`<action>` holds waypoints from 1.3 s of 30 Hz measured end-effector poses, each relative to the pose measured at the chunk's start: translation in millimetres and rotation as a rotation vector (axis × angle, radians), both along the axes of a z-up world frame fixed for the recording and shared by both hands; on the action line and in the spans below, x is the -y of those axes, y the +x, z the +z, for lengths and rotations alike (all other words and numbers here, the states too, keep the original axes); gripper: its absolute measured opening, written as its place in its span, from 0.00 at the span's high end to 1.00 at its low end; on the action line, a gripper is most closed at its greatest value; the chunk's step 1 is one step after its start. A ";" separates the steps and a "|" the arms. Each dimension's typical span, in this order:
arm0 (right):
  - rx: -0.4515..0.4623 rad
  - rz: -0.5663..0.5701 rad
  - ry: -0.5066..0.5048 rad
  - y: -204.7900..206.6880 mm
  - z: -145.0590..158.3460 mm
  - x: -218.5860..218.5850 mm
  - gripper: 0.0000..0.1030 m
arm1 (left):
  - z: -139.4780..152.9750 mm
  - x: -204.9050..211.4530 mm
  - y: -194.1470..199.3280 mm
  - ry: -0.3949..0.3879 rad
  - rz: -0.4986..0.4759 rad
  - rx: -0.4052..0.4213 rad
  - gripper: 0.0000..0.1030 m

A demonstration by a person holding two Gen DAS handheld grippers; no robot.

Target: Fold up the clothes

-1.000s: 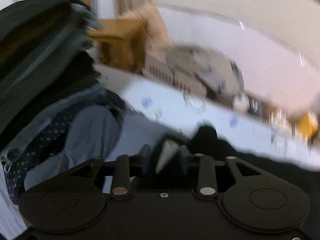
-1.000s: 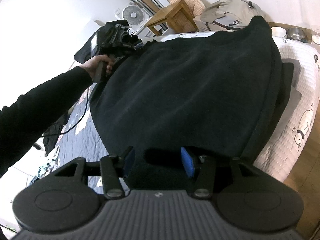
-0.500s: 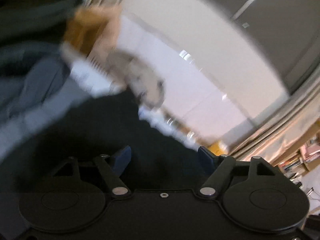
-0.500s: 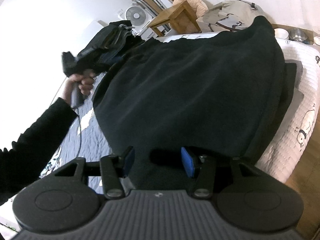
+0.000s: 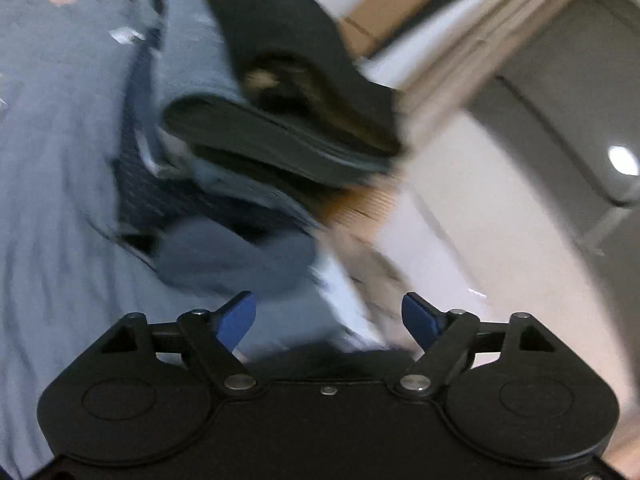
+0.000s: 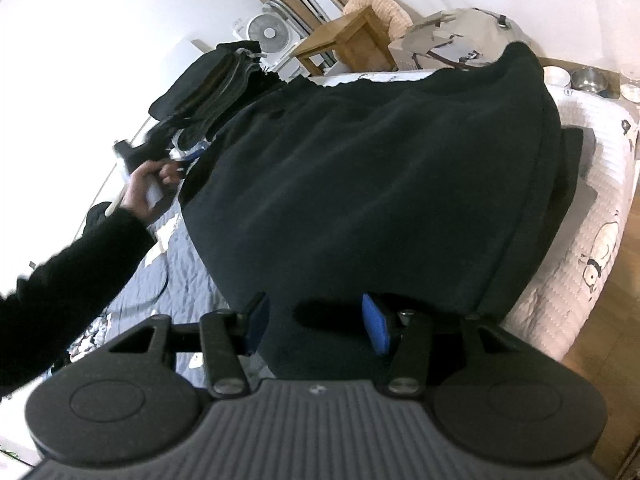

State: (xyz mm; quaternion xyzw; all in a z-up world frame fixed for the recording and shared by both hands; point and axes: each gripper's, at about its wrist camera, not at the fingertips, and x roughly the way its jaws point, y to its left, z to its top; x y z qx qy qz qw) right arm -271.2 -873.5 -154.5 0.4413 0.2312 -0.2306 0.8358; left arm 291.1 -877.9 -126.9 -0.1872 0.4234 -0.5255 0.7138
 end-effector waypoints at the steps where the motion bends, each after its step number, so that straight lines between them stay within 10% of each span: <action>1: 0.002 -0.001 -0.003 0.1 1.4 -0.2 0.51 | 4.9 -11.0 -15.7 -0.038 -0.059 -0.012 0.20; 11: 0.008 0.001 -0.078 12.9 12.3 -15.3 0.51 | -45.3 -62.8 -203.8 -0.126 -0.415 -0.212 0.07; 22: -0.098 -0.110 -0.081 -12.1 -1.4 -0.9 0.51 | -46.3 -107.1 -149.7 -0.058 -0.100 -0.079 0.17; 29: -0.144 -0.210 -0.251 -35.8 31.2 61.5 0.49 | -15.7 -134.7 -204.8 -0.016 -0.203 0.067 0.08; 39: -0.351 -0.180 -0.235 -2.9 -9.0 149.7 0.44 | -8.6 -133.2 -267.8 0.023 -0.312 0.191 0.08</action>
